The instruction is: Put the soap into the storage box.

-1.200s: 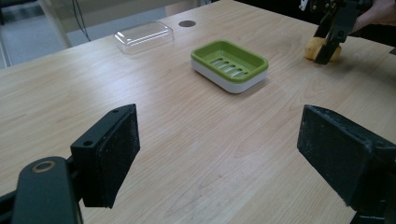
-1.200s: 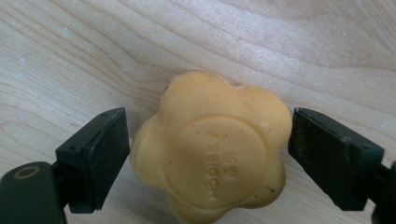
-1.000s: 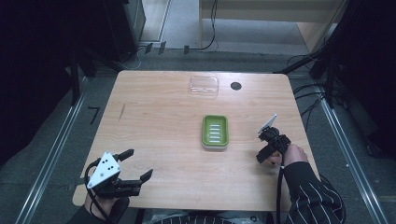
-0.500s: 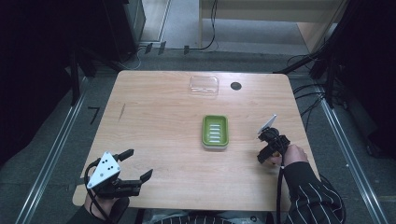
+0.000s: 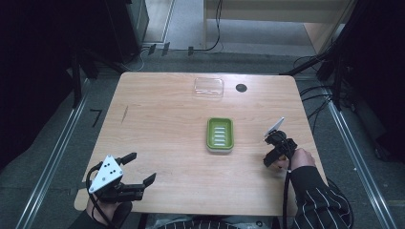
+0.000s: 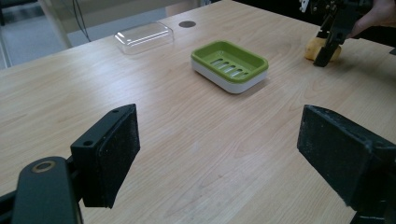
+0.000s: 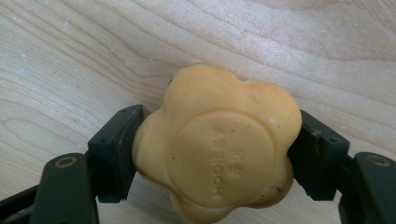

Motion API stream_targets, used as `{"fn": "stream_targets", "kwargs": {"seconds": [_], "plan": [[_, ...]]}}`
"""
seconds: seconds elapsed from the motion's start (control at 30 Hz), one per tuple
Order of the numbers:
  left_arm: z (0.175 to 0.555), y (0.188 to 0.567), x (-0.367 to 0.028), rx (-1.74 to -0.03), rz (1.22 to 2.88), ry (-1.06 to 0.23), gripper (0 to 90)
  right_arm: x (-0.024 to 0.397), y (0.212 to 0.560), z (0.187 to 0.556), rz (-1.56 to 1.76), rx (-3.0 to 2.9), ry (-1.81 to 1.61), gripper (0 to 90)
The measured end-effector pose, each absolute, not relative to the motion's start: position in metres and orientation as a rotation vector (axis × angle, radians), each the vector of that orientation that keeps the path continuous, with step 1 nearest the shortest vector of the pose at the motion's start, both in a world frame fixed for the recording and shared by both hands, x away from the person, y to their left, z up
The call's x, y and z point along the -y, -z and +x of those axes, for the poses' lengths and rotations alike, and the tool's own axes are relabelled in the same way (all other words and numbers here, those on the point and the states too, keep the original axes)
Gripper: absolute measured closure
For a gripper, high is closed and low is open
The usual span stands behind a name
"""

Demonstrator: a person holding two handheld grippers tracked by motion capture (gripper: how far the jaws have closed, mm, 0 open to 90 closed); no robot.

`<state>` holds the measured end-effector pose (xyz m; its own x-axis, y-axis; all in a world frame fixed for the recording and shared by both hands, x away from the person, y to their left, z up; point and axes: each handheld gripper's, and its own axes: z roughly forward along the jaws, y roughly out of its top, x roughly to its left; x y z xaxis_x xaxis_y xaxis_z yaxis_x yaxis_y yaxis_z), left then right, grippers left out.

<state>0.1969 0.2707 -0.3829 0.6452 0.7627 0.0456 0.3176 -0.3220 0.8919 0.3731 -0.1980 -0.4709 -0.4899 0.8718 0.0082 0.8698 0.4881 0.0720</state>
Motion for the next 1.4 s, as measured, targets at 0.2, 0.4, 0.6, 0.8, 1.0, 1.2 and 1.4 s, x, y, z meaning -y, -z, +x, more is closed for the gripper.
{"fn": "stream_targets", "kwargs": {"seconds": [0.2,0.4,0.6,0.8,1.0,1.2,1.4], "plan": [[0.197,0.383,-0.271,-0.853,1.908,-0.586,13.5,0.198,0.47,0.373,1.576,-2.678,-0.108,27.7],[0.197,0.383,-0.271,-0.851,1.909,-0.584,13.6,0.198,0.468,0.374,1.555,-2.679,-0.086,27.7],[0.197,0.383,-0.271,-0.85,1.909,-0.584,13.6,0.198,0.463,0.373,1.543,-2.666,-0.111,27.7],[0.197,0.383,-0.271,-0.851,1.911,-0.585,13.5,0.195,0.456,0.373,1.519,-2.655,-0.142,27.7],[0.196,0.383,-0.272,-0.857,1.914,-0.589,13.6,0.193,0.451,0.374,1.504,-2.637,-0.192,27.7],[0.192,0.383,-0.275,-0.875,1.9,-0.597,13.6,0.187,0.447,0.377,1.482,-2.627,-0.234,27.7],[0.187,0.383,-0.279,-0.896,1.898,-0.611,13.6,0.18,0.445,0.381,1.445,-2.638,-0.253,27.7]]}}
